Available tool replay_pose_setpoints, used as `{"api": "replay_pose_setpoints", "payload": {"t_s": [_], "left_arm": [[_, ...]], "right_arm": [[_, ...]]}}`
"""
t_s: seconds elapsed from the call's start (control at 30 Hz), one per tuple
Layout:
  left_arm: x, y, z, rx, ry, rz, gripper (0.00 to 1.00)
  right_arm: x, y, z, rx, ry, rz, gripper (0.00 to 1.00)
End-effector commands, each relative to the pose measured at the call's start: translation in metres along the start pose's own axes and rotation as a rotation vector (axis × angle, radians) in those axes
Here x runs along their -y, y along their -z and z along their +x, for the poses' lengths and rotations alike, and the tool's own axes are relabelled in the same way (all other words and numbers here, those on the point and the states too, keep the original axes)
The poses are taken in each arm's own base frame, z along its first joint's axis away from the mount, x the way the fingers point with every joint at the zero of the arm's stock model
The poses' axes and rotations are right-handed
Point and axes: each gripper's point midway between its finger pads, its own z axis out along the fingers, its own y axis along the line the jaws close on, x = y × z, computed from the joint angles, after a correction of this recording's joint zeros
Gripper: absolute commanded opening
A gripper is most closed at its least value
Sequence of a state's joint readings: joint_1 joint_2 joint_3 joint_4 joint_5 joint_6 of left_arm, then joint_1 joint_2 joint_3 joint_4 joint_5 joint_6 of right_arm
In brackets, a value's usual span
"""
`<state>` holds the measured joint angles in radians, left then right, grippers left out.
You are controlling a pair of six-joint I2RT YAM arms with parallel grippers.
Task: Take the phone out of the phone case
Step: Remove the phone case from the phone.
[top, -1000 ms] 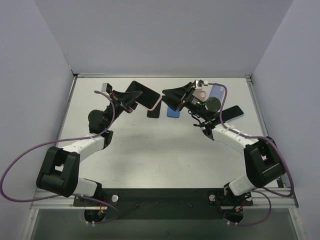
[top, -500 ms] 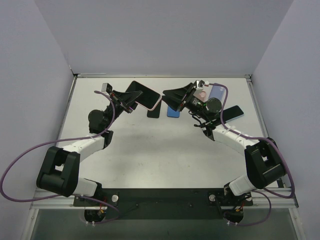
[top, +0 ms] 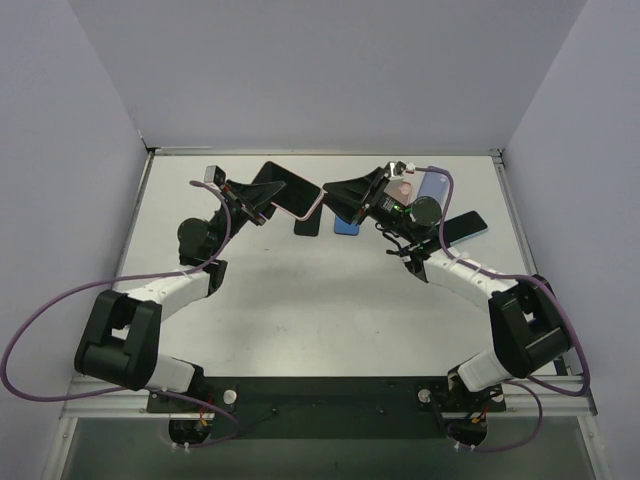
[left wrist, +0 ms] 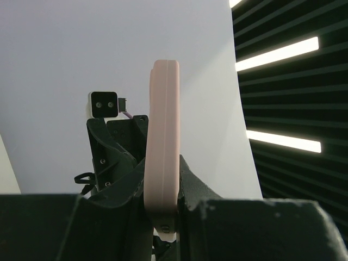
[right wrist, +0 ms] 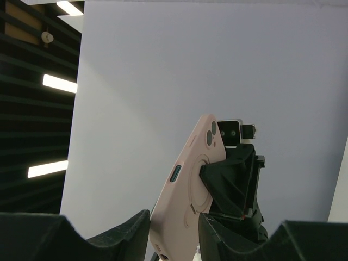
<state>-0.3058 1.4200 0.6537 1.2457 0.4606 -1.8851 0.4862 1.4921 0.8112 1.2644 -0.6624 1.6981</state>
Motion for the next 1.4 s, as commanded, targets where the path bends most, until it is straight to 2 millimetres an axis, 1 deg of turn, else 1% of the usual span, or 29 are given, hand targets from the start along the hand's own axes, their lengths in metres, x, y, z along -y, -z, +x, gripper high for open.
{"api": "replay_pose_setpoints", "payload": {"t_s": [0.0, 0.13, 0.2, 0.33, 0.47, 0.53, 0.57, 0.63, 0.67, 0.73, 0.77, 0.87, 0.97, 1.0, 1.07, 1.13, 1.2, 1.27, 1.3, 1.37], "left_arm": [[0.098, 0.017, 0.038, -0.126, -0.199, 0.405, 0.00], [0.096, 0.017, 0.037, -0.125, -0.201, 0.401, 0.00], [0.095, 0.016, 0.036, -0.121, -0.196, 0.398, 0.00], [0.097, 0.017, 0.037, -0.121, -0.200, 0.404, 0.00], [0.098, 0.016, 0.037, -0.121, -0.201, 0.407, 0.00], [0.099, 0.017, 0.037, -0.118, -0.201, 0.409, 0.00], [0.099, 0.018, 0.037, -0.116, -0.198, 0.410, 0.00], [0.099, 0.017, 0.036, -0.114, -0.201, 0.411, 0.00], [0.099, 0.017, 0.036, -0.112, -0.201, 0.411, 0.00], [0.102, 0.016, 0.036, -0.112, -0.208, 0.419, 0.00], [0.103, 0.016, 0.036, -0.112, -0.216, 0.423, 0.00], [0.105, 0.015, 0.038, -0.115, -0.237, 0.431, 0.00], [0.109, 0.015, 0.039, -0.118, -0.249, 0.440, 0.00], [0.111, 0.014, 0.041, -0.120, -0.256, 0.446, 0.00], [0.120, 0.014, 0.043, -0.124, -0.275, 0.470, 0.00], [0.127, 0.013, 0.045, -0.131, -0.288, 0.489, 0.00], [0.139, 0.011, 0.048, -0.140, -0.307, 0.521, 0.00], [0.146, 0.009, 0.050, -0.149, -0.314, 0.538, 0.00], [0.153, 0.008, 0.051, -0.155, -0.324, 0.556, 0.00], [0.157, 0.006, 0.051, -0.154, -0.326, 0.567, 0.00]], "right_arm": [[-0.069, 0.007, 0.021, -0.065, 0.174, -0.279, 0.37], [-0.078, 0.009, 0.023, -0.069, 0.187, -0.305, 0.36], [-0.078, 0.008, 0.024, -0.071, 0.193, -0.297, 0.36], [-0.069, 0.008, 0.024, -0.072, 0.181, -0.276, 0.36], [-0.059, 0.009, 0.025, -0.070, 0.152, -0.262, 0.32], [-0.055, 0.008, 0.027, -0.073, 0.136, -0.259, 0.27], [-0.055, 0.008, 0.029, -0.075, 0.132, -0.263, 0.21], [-0.051, 0.007, 0.027, -0.067, 0.112, -0.262, 0.12], [-0.052, 0.007, 0.028, -0.067, 0.083, -0.269, 0.00], [-0.051, 0.004, 0.025, -0.057, 0.046, -0.288, 0.00], [-0.050, 0.002, 0.027, -0.061, 0.016, -0.287, 0.00], [-0.044, -0.006, 0.026, -0.047, -0.069, -0.277, 0.00], [-0.046, -0.012, 0.023, -0.030, -0.109, -0.286, 0.00], [-0.044, -0.014, 0.024, -0.031, -0.149, -0.282, 0.00], [-0.046, -0.017, 0.020, -0.013, -0.192, -0.291, 0.00], [-0.044, -0.021, 0.018, -0.003, -0.267, -0.290, 0.00], [-0.040, -0.025, 0.015, 0.013, -0.310, -0.289, 0.00], [-0.044, -0.030, 0.015, 0.013, -0.356, -0.303, 0.00], [-0.041, -0.034, 0.015, 0.011, -0.370, -0.301, 0.00], [-0.046, -0.040, 0.018, -0.005, -0.392, -0.315, 0.00]]}}
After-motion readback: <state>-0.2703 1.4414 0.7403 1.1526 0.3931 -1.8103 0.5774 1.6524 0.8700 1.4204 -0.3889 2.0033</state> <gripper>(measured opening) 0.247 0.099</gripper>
